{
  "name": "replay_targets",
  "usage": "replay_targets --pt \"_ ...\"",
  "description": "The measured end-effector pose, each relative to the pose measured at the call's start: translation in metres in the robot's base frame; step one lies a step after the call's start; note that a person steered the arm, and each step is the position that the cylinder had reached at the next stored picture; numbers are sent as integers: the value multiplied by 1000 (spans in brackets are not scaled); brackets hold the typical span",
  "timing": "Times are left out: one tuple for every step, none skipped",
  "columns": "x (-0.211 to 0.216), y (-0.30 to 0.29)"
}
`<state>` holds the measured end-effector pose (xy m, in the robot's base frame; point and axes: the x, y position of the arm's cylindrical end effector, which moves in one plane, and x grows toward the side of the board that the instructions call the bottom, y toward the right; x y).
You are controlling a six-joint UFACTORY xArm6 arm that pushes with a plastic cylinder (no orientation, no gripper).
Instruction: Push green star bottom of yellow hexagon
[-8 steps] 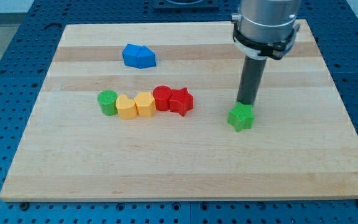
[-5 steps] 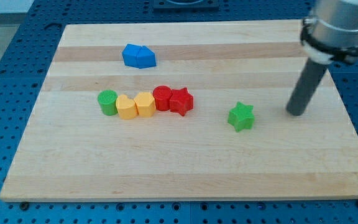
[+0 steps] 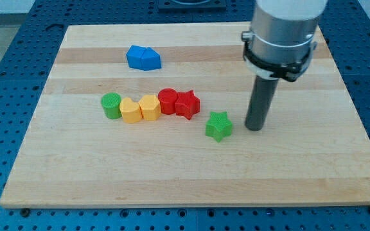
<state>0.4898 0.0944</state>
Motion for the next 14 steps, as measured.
replay_targets --pt "7 -44" --pt "12 -87" --pt "18 -91" --pt "39 -62" --pt "55 -65" --pt "53 -87" --pt "48 -92" --pt "44 -81" --pt "32 -82" --pt "24 -94" --pt "22 -112" --pt "22 -121" --pt "35 -113" --pt "54 -117"
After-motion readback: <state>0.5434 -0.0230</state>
